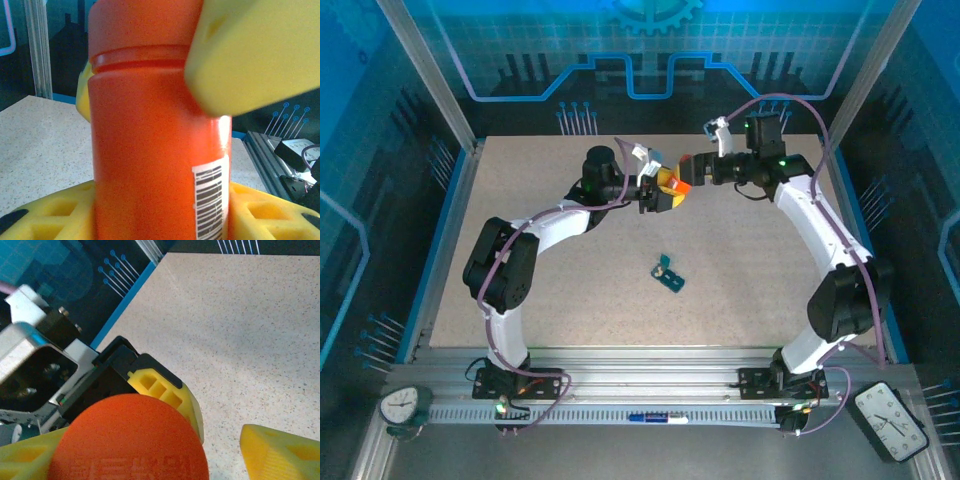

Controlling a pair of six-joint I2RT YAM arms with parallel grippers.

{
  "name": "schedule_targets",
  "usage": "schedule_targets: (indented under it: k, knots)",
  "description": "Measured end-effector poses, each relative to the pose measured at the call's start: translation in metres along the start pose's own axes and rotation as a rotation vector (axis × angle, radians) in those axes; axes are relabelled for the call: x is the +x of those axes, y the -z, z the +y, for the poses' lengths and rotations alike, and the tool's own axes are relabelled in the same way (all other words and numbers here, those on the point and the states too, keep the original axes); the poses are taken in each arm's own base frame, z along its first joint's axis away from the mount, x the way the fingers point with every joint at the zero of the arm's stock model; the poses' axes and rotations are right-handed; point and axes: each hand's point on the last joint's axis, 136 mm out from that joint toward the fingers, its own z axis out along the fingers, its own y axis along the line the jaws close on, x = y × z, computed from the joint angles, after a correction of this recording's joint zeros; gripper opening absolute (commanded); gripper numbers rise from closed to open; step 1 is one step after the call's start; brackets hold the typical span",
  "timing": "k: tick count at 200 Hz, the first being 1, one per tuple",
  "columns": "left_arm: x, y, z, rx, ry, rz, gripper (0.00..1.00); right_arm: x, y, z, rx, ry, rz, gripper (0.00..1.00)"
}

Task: Sort the pills into containers

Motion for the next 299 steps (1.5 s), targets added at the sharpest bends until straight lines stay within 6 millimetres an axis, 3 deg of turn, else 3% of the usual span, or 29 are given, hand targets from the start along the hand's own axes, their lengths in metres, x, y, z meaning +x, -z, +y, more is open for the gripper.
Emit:
schedule_targets:
  k: [41, 60, 69, 101, 106, 109, 137, 188, 235, 265, 299]
  knots:
    - [0.005, 0.000, 0.001, -0.001, 0.036, 0.013, 0.00, 0.003, -0.002, 0.003, -0.005, 0.018, 0.013, 0.40]
    - [0.006, 0.000, 0.001, -0.002, 0.044, 0.014, 0.00, 0.003, -0.002, 0.002, -0.005, 0.023, 0.012, 0.35]
    - [0.005, 0.000, 0.001, -0.002, 0.045, 0.014, 0.06, 0.003, -0.002, 0.003, -0.005, 0.025, 0.010, 0.34]
    - [0.008, 0.000, 0.003, -0.007, 0.054, 0.021, 0.63, 0.005, -0.005, -0.002, -0.005, 0.018, -0.009, 0.30]
    - [0.009, 0.000, 0.003, -0.009, 0.050, 0.022, 0.93, 0.005, -0.005, -0.002, -0.003, 0.016, -0.013, 0.29]
    - [0.009, 0.000, 0.004, -0.014, 0.052, 0.022, 0.98, 0.005, -0.005, -0.003, -0.003, 0.016, -0.016, 0.29]
    - [0.009, 0.001, 0.009, -0.051, 0.035, 0.008, 0.99, 0.017, -0.006, -0.026, 0.070, -0.042, -0.024, 0.29]
    - [0.036, 0.015, 0.014, -0.157, 0.066, 0.035, 0.99, 0.058, -0.004, -0.095, 0.303, -0.125, -0.020, 0.30]
    - [0.023, 0.032, 0.022, -0.289, 0.023, 0.022, 0.99, 0.098, -0.004, -0.137, 0.487, -0.129, -0.018, 0.30]
    - [0.014, 0.039, 0.026, -0.357, -0.001, 0.019, 0.99, 0.117, -0.009, -0.148, 0.581, -0.096, -0.004, 0.31]
    - [0.020, 0.046, 0.032, -0.417, 0.007, 0.025, 0.99, 0.128, -0.017, -0.148, 0.654, -0.046, 0.001, 0.32]
